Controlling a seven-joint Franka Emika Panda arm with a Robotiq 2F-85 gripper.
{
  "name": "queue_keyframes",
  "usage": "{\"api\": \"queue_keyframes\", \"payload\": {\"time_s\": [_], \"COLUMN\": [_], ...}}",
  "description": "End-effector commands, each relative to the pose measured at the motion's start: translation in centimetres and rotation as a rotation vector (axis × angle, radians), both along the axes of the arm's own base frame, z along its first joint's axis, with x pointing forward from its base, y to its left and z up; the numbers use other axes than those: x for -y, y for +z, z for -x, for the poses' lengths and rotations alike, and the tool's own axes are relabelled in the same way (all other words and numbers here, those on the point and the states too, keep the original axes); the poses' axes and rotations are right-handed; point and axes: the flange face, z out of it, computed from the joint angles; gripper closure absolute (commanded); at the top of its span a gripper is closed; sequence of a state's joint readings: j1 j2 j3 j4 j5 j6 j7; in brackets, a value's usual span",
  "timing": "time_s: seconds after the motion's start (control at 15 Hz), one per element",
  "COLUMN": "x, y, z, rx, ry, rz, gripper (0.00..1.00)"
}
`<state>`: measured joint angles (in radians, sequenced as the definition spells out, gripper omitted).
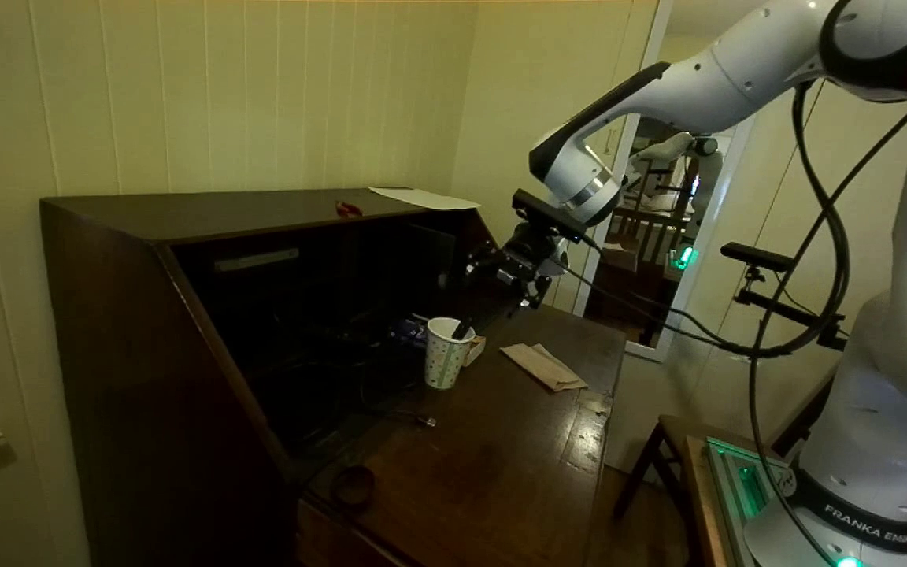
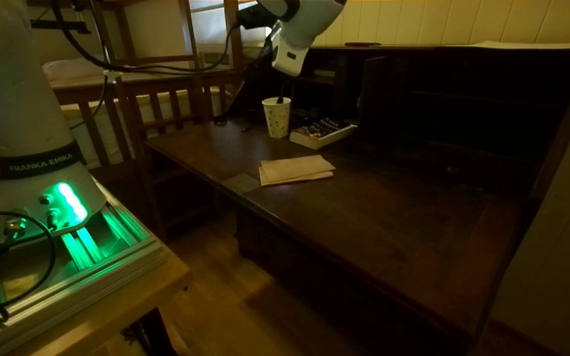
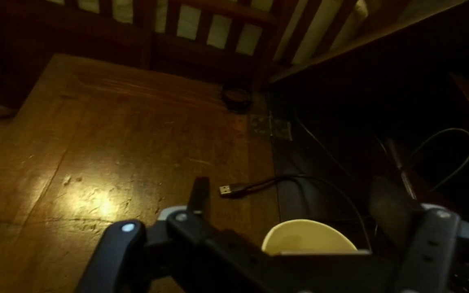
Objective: Place the marker in the cup
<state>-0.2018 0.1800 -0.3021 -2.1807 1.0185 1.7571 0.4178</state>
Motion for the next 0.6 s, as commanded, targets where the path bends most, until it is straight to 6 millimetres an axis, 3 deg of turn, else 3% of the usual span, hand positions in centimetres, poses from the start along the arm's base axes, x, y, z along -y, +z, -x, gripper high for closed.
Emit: {"api": "queue_keyframes", "payload": {"time_s": [0.0, 0.2, 0.27, 0.4, 0.53], "x": [-2.2, -3.4, -2.1, -2.9, -3.1], "y": [4.2, 7.1, 5.5, 7.1, 7.4], "z": [4.5, 5.6, 4.2, 4.8, 4.9], "rx": [0.049, 0.063, 0.048, 0.065, 0.071], "ry": [0.109, 0.234, 0.184, 0.225, 0.232], "rz": [0.169, 0.293, 0.215, 0.257, 0.267], "gripper": [0.00, 0.00, 0.00, 0.00, 0.00]}}
